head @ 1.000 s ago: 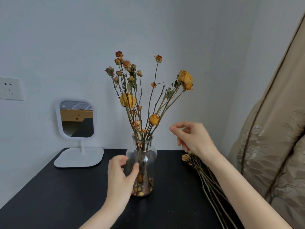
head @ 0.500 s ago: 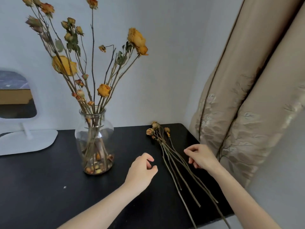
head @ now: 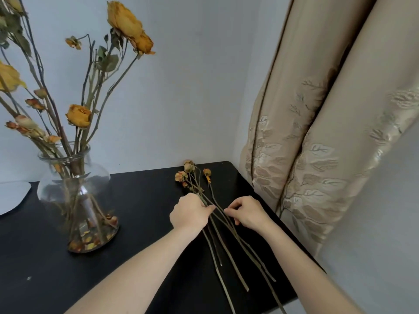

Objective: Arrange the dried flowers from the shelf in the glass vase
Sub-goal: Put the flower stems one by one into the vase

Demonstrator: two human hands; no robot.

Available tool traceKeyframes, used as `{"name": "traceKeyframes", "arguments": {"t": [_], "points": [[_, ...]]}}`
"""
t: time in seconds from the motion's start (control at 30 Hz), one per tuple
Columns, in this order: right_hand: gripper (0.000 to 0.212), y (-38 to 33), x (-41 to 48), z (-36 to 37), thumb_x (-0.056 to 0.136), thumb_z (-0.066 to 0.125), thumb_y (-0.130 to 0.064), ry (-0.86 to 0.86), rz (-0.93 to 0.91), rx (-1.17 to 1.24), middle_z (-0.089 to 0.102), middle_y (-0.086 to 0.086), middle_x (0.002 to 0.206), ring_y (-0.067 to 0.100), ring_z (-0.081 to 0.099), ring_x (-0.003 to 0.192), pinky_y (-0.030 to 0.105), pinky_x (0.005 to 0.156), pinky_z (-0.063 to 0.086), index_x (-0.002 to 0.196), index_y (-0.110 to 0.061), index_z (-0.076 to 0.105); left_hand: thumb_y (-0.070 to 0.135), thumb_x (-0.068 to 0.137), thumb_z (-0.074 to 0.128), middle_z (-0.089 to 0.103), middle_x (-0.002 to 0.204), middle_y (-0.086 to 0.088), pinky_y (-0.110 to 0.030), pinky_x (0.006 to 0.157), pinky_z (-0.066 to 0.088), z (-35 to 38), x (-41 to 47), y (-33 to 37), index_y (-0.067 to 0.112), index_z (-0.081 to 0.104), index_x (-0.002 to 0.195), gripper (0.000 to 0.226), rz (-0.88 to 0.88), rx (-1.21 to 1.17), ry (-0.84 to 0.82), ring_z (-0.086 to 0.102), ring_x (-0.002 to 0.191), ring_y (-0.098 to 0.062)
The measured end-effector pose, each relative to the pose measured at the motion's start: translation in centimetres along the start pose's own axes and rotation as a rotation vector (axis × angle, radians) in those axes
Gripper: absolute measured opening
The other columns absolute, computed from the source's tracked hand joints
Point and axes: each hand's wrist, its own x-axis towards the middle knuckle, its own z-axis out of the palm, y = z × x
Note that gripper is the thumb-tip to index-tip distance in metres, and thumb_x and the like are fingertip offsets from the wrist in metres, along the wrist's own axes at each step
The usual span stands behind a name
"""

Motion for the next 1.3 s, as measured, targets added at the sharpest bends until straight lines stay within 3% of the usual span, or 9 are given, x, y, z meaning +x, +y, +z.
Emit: {"name": "traceKeyframes", "arguments": {"t": [0.27, 0.43, 0.57, 0.73, 0.93, 1.03, 1.17, 1.3], "points": [[0.018, -0.1, 0.8, 0.7, 0.084, 0.068, -0.032, -0.031, -0.014, -0.063, 0.058, -0.005, 0.053, 0.004, 0.057, 0.054, 0.017, 0.055, 0.042, 0.069, -0.023, 0.062, 0.040, 0.078, 0.066, 0.062, 0.076, 0.002, -0.027, 0.056, 0.043, 1.3, 1.2, 0.5, 0.019, 0.057, 0.074, 0.023, -0.137, -0.015, -0.054, 0.062, 0.072, -0.020], [0.017, -0.8, 0.7, 0.9, 0.082, 0.070, -0.033, -0.059, -0.031, -0.086, 0.060, -0.004, 0.058, 0.009, 0.059, 0.060, 0.024, 0.065, 0.050, 0.074, -0.018, 0.067, 0.034, 0.077, 0.067, 0.055, 0.071, 0.001, -0.026, 0.053, 0.040, 1.4, 1.4, 0.5, 0.019, 0.049, 0.069, 0.025, -0.219, -0.101, -0.078, 0.055, 0.065, -0.017], [0.014, -1.0, 0.7, 1.0, 0.083, 0.067, -0.028, -0.064, -0.009, -0.114, 0.061, -0.002, 0.058, 0.010, 0.060, 0.061, 0.030, 0.073, 0.054, 0.075, -0.016, 0.067, 0.031, 0.075, 0.068, 0.057, 0.071, -0.001, -0.025, 0.049, 0.038, 1.4, 1.5, 0.3, 0.014, 0.052, 0.070, 0.023, -0.271, -0.268, -0.102, 0.055, 0.061, -0.016], [0.021, -1.4, 0.5, 0.2, 0.084, 0.066, -0.025, -0.005, -0.021, -0.048, 0.058, -0.005, 0.057, 0.005, 0.055, 0.056, 0.019, 0.054, 0.041, 0.064, -0.022, 0.062, 0.026, 0.077, 0.070, 0.062, 0.081, -0.003, -0.025, 0.054, 0.041, 0.7, 1.6, 0.2, 0.007, 0.065, 0.089, 0.023, -0.290, -0.469, -0.092, 0.054, 0.066, -0.013], [0.021, -1.5, 0.5, -0.5, 0.083, 0.067, -0.023, 0.056, -0.035, 0.016, 0.056, -0.009, 0.058, 0.002, 0.053, 0.059, 0.018, 0.057, 0.038, 0.063, -0.022, 0.063, 0.023, 0.081, 0.068, 0.053, 0.071, 0.003, -0.028, 0.068, 0.044, -0.2, 1.5, 0.2, 0.009, 0.067, 0.092, 0.018, -0.286, -0.528, -0.090, 0.047, 0.062, -0.008], [0.017, -1.7, 0.4, -0.5, 0.084, 0.067, -0.024, 0.057, -0.048, 0.052, 0.056, -0.009, 0.058, 0.001, 0.052, 0.059, 0.016, 0.056, 0.037, 0.067, -0.020, 0.065, 0.022, 0.082, 0.068, 0.052, 0.068, 0.004, -0.026, 0.064, 0.042, -0.6, 1.2, 0.0, 0.009, 0.068, 0.090, 0.016, -0.279, -0.561, -0.079, 0.046, 0.061, -0.007], [0.016, -1.5, 0.3, -0.2, 0.084, 0.068, -0.026, 0.022, -0.023, 0.024, 0.056, -0.009, 0.062, 0.002, 0.052, 0.062, 0.019, 0.060, 0.038, 0.069, -0.021, 0.064, 0.022, 0.081, 0.068, 0.059, 0.079, -0.001, -0.030, 0.068, 0.045, -1.2, 1.0, -1.0, 0.013, 0.066, 0.078, 0.010, -0.286, -0.560, -0.061, 0.052, 0.069, -0.014], [0.019, -1.0, -0.1, 0.5, 0.085, 0.067, -0.027, -0.069, 0.009, -0.022, 0.058, -0.006, 0.063, 0.004, 0.056, 0.062, 0.018, 0.059, 0.041, 0.067, -0.023, 0.062, 0.022, 0.080, 0.069, 0.054, 0.073, 0.003, -0.033, 0.075, 0.049, -1.8, 1.1, -1.8, 0.009, 0.070, 0.093, 0.018, -0.297, -0.561, -0.057, 0.055, 0.079, -0.020]]}}
